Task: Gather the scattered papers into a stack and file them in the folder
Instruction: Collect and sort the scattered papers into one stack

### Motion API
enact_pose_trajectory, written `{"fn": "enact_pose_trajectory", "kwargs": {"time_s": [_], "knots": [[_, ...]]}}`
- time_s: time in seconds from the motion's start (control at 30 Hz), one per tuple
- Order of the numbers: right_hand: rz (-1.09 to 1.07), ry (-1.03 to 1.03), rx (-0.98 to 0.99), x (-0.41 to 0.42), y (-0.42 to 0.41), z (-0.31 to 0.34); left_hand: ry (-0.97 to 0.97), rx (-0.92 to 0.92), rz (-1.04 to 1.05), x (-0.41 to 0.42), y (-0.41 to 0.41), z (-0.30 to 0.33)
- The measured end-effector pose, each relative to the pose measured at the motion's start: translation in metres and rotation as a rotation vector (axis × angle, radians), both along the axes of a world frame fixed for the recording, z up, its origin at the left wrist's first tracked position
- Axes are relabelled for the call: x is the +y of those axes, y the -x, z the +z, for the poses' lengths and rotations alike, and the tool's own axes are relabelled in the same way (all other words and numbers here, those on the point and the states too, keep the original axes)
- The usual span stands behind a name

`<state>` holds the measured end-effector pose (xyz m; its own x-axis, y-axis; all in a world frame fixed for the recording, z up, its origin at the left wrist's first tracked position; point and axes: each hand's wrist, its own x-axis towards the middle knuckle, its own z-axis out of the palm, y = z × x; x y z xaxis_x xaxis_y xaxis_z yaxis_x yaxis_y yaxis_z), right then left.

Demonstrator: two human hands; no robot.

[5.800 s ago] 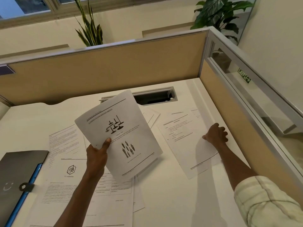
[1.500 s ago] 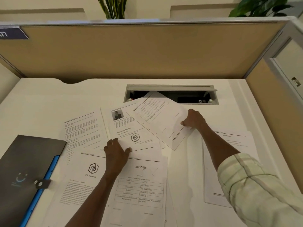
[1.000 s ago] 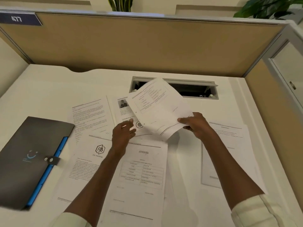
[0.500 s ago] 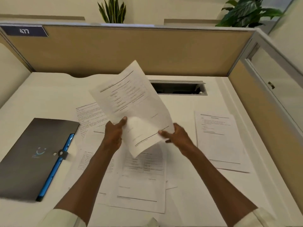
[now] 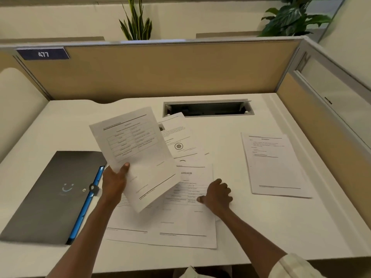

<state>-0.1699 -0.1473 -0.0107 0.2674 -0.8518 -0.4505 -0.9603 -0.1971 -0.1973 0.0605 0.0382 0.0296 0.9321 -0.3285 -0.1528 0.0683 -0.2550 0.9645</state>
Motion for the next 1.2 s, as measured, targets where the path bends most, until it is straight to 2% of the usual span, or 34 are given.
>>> {"fn": "enact_pose_trajectory", "kwargs": {"time_s": [0.27, 0.5, 0.73, 1.0, 1.07, 1.2], "knots": [[-0.076, -0.084, -0.190, -0.010, 0.008, -0.001, -0.002, -0.038, 0.034, 0.009, -0.003, 0.003], [-0.133, -0.042, -0.327, -0.013, 0.014, -0.004, -0.063, -0.200, 0.166, 0.011, -0.006, 0.013], [-0.120, -0.012, -0.341, -0.040, 0.034, 0.003, -0.114, -0.305, 0.187, 0.010, -0.011, 0.024], [-0.066, 0.134, -0.740, -0.077, 0.044, 0.079, -0.114, -0.351, 0.123, -0.012, -0.005, 0.037], [-0.102, 0.044, -0.884, -0.084, 0.044, 0.104, -0.079, -0.316, 0.062, -0.020, -0.002, 0.042], [-0.142, -0.302, -1.107, -0.091, 0.036, 0.136, -0.013, -0.144, -0.149, -0.040, 0.009, 0.055]]}}
